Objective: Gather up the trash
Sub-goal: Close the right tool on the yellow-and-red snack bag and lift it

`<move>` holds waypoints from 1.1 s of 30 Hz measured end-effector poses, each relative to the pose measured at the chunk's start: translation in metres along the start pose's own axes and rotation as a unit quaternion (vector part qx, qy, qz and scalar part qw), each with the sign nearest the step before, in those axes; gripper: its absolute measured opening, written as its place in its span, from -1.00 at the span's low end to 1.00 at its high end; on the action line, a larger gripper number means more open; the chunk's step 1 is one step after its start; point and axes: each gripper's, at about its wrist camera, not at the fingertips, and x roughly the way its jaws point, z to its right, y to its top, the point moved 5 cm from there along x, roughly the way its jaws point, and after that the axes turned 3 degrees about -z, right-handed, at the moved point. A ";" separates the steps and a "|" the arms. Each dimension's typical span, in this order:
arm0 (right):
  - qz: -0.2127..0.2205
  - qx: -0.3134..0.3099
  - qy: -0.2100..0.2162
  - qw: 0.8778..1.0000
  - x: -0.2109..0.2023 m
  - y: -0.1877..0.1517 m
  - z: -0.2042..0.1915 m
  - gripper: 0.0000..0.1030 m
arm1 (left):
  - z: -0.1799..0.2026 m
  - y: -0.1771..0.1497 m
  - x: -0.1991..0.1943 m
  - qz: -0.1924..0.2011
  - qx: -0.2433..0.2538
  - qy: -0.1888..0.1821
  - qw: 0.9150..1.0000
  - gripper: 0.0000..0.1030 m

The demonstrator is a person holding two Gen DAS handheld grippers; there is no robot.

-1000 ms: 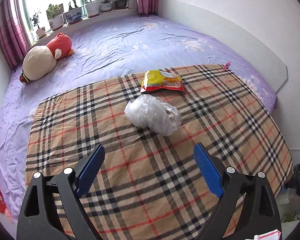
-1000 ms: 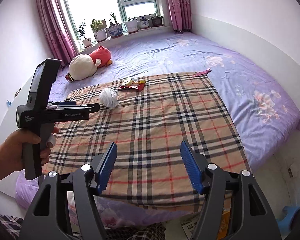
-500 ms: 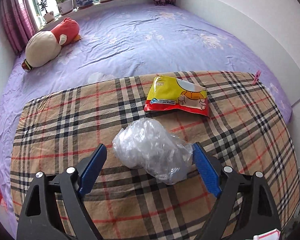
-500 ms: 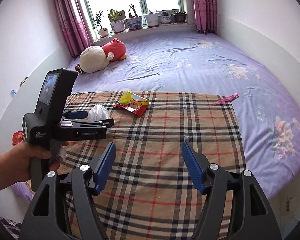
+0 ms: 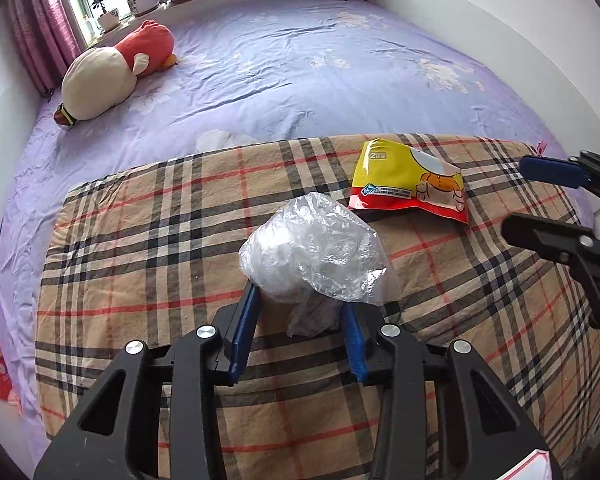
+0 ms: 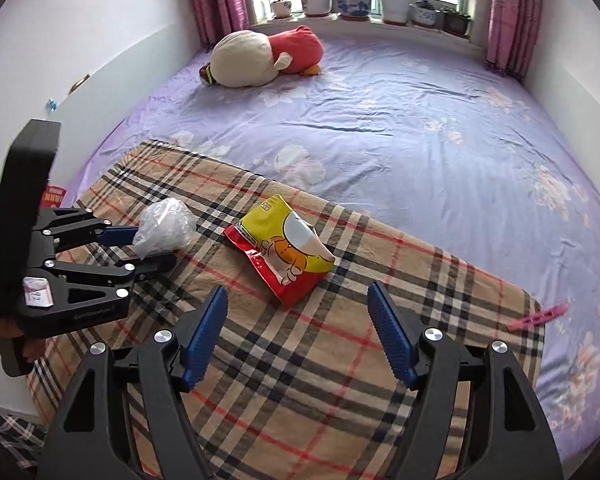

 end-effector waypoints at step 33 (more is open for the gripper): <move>-0.041 0.048 0.008 0.998 0.020 -0.021 -0.014 -0.02 | -0.018 -0.006 -0.004 0.012 -0.029 -0.011 0.999 -0.26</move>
